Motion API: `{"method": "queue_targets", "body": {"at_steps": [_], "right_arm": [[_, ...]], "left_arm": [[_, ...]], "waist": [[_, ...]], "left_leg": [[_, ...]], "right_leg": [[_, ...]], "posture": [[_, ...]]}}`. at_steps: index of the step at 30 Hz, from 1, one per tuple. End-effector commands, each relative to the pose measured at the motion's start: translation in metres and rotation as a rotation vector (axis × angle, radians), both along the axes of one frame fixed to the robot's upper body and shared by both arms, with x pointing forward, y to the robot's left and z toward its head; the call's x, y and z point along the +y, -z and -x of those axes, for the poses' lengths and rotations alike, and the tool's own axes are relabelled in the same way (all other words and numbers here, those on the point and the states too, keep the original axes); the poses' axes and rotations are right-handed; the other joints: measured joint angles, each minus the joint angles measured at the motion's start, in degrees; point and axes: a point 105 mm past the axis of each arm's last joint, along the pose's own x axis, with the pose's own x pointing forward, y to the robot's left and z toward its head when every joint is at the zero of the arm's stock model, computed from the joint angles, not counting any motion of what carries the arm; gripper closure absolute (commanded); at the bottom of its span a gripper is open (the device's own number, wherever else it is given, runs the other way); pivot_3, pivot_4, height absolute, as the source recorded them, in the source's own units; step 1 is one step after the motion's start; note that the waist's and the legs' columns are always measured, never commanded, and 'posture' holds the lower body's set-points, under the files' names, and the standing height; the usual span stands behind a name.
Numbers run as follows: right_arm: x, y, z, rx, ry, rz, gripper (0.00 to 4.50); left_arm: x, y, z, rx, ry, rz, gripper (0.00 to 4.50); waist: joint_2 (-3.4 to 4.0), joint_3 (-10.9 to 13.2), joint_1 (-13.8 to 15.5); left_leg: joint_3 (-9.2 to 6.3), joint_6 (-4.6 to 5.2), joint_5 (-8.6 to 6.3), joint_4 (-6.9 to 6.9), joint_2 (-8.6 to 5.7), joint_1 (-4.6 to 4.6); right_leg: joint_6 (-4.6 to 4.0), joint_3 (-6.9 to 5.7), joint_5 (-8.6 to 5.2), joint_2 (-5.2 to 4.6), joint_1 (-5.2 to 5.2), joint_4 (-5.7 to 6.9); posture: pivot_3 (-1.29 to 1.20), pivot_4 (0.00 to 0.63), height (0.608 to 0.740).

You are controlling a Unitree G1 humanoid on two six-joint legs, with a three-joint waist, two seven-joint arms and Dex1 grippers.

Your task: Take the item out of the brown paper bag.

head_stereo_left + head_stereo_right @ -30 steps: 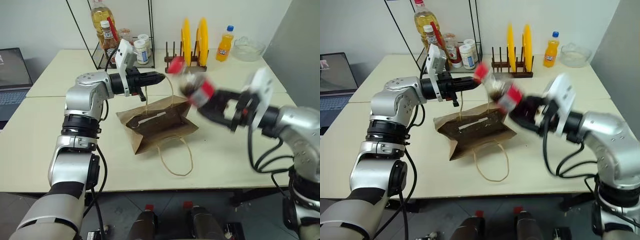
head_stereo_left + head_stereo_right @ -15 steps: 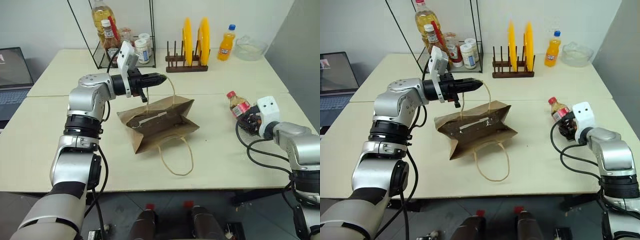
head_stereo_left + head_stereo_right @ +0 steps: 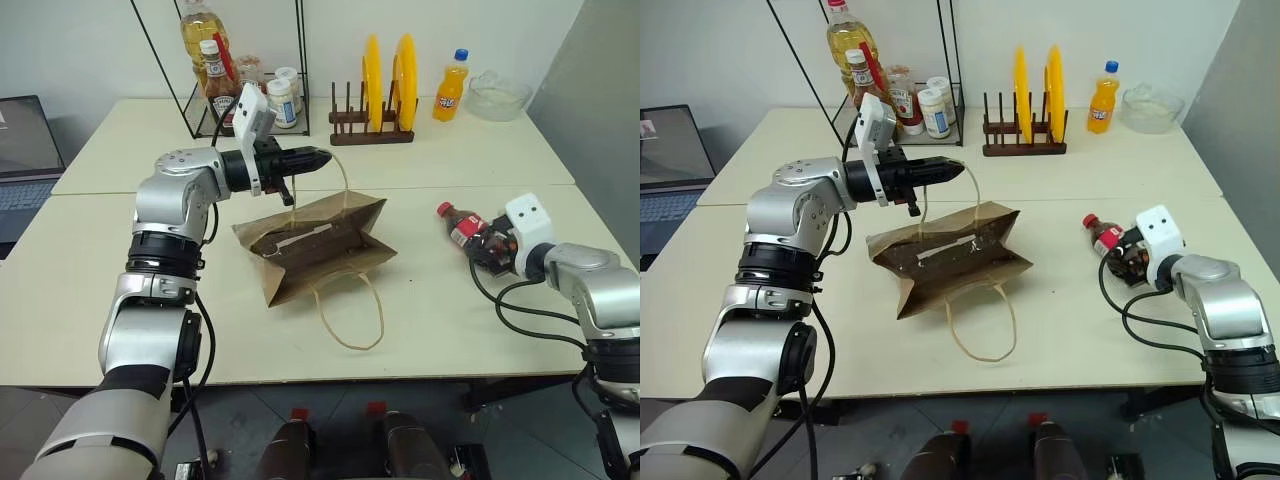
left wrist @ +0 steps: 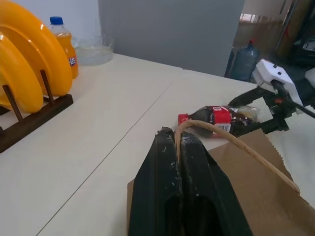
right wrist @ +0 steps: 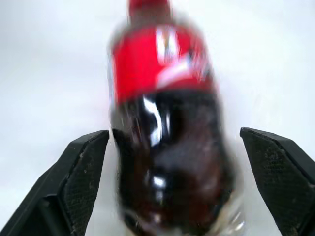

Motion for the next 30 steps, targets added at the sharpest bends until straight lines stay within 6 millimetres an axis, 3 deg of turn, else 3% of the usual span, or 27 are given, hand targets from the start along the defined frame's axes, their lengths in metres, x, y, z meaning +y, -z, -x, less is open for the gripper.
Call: {"method": "queue_targets", "body": {"at_steps": [1, 7, 11, 14, 18, 22, 26, 30], "right_arm": [[0.023, -0.048, 0.01, -0.236, -0.06, -0.044, 0.0], [0.059, -0.026, 0.025, -0.235, -0.125, -0.155, 0.0], [0.064, -0.014, 0.026, -0.233, -0.122, -0.176, 0.0], [0.062, -0.01, 0.024, -0.241, -0.116, -0.184, 0.0], [0.062, -0.008, 0.019, -0.26, -0.119, -0.183, 0.0], [0.068, -0.007, 0.016, -0.271, -0.14, -0.187, 0.0], [0.072, -0.004, 0.015, -0.271, -0.155, -0.187, 0.0], [0.071, 0.0, 0.018, -0.272, -0.157, -0.192, 0.0]], "left_arm": [[0.015, -0.022, 0.004, -0.057, -0.03, 0.026, 4.07], [0.031, -0.026, 0.013, -0.037, -0.039, 0.033, 2.31], [0.047, -0.027, 0.013, -0.045, -0.116, 0.034, 1.06], [0.076, -0.02, 0.01, -0.048, -0.251, 0.034, 0.11], [0.098, -0.008, 0.009, -0.06, -0.382, 0.013, 0.05], [0.107, -0.004, 0.01, -0.073, -0.456, 0.015, 0.05], [0.117, -0.001, 0.017, -0.068, -0.495, 0.019, 0.05], [0.146, 0.021, 0.035, -0.041, -0.639, 0.026, 0.05]], "waist": [[0.0, 0.0, -0.1], [0.0, 0.0, 0.1], [0.0, 0.0, 0.1], [0.0, 0.0, 0.1], [0.01, 0.0, 0.0], [0.01, 0.0, 0.2], [0.01, 0.0, 0.2], [0.04, 0.0, -0.1]], "left_leg": [[-0.01, 0.0, 0.0, 0.0, 0.03, 0.0], [-0.08, -0.04, 0.03, 0.01, -0.01, 0.01], [-0.07, -0.05, 0.03, 0.02, -0.01, 0.03], [-0.05, -0.05, 0.03, 0.02, 0.0, 0.07], [0.0, -0.03, 0.02, -0.04, 0.05, 0.16], [-0.01, 0.0, 0.01, -0.02, 0.02, 0.17], [0.0, 0.0, 0.01, -0.03, 0.03, 0.17], [0.06, 0.0, 0.0, -0.08, 0.06, 0.23]], "right_leg": [[0.0, 0.0, 0.0, 0.01, 0.0, 0.0], [0.0, 0.0, 0.0, 0.0, 0.02, 0.0], [0.0, 0.02, 0.0, -0.02, 0.02, 0.02], [0.0, 0.02, 0.0, -0.01, 0.03, 0.03], [0.0, 0.06, 0.0, 0.0, 0.03, 0.03], [0.0, 0.05, 0.0, -0.01, 0.06, 0.03], [0.0, 0.06, 0.0, -0.01, 0.07, 0.03], [0.0, 0.13, 0.0, -0.03, 0.07, 0.03]], "posture": [[0.0, 0.15, 0.74], [0.0, 0.15, 0.74], [0.0, 0.15, 0.74], [0.0, 0.15, 0.74], [0.0, 0.15, 0.74], [0.0, 0.15, 0.74], [0.0, 0.15, 0.74], [0.0, 0.15, 0.74]]}}
